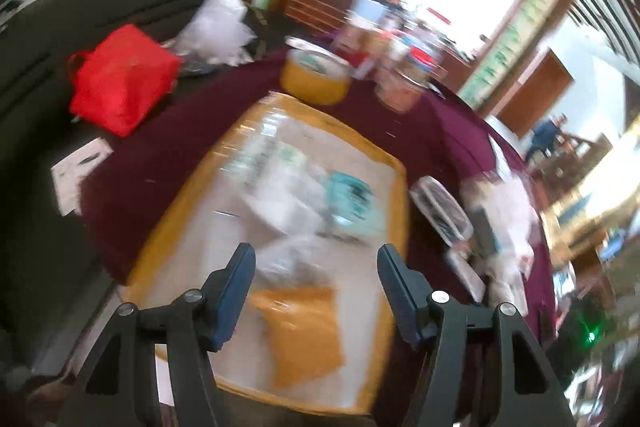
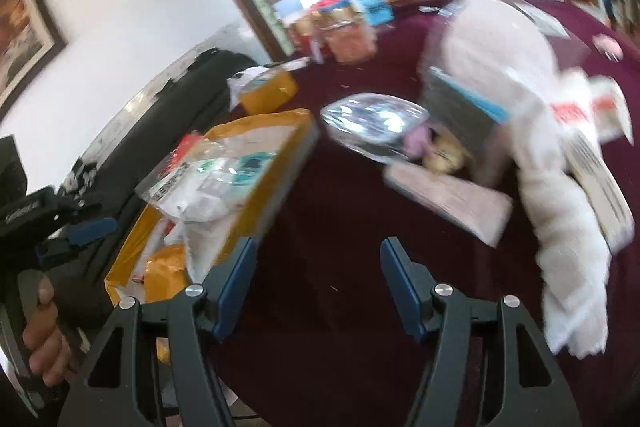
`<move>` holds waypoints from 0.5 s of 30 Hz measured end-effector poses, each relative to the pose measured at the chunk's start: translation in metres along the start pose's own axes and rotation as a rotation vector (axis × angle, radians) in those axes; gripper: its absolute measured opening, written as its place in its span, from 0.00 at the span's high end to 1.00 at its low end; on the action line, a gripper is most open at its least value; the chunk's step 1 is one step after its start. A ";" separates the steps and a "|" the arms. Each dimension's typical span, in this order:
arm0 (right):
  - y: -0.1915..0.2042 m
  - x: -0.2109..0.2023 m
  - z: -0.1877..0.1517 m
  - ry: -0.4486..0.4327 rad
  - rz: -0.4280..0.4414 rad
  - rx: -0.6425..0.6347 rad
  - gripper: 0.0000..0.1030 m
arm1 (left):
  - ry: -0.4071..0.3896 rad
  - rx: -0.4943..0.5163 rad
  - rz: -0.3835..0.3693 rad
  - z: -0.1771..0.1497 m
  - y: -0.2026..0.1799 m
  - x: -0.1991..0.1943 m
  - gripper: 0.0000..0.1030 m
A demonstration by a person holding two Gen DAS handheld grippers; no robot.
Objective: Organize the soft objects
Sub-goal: 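Move both tools back toward the pile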
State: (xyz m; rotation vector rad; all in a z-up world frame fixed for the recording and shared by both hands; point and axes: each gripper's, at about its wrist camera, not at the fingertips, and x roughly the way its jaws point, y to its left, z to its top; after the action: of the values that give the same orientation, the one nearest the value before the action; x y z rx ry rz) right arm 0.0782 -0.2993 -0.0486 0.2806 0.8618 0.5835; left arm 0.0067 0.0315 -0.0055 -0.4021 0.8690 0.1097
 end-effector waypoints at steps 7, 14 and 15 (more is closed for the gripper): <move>-0.029 -0.024 -0.011 -0.035 -0.050 0.067 0.38 | 0.152 0.085 -0.156 -0.030 -0.056 0.017 0.32; -0.050 -0.061 -0.013 -0.083 -0.086 0.079 0.38 | 0.219 0.155 -0.178 -0.056 -0.086 0.025 0.32; -0.055 -0.066 -0.012 -0.090 -0.086 0.093 0.38 | 0.227 0.164 -0.182 -0.059 -0.090 0.027 0.32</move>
State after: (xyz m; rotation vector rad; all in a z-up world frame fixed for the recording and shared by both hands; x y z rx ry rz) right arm 0.0555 -0.3832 -0.0395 0.3498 0.8106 0.4478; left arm 0.0045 -0.0755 -0.0330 -0.3421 1.0519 -0.1773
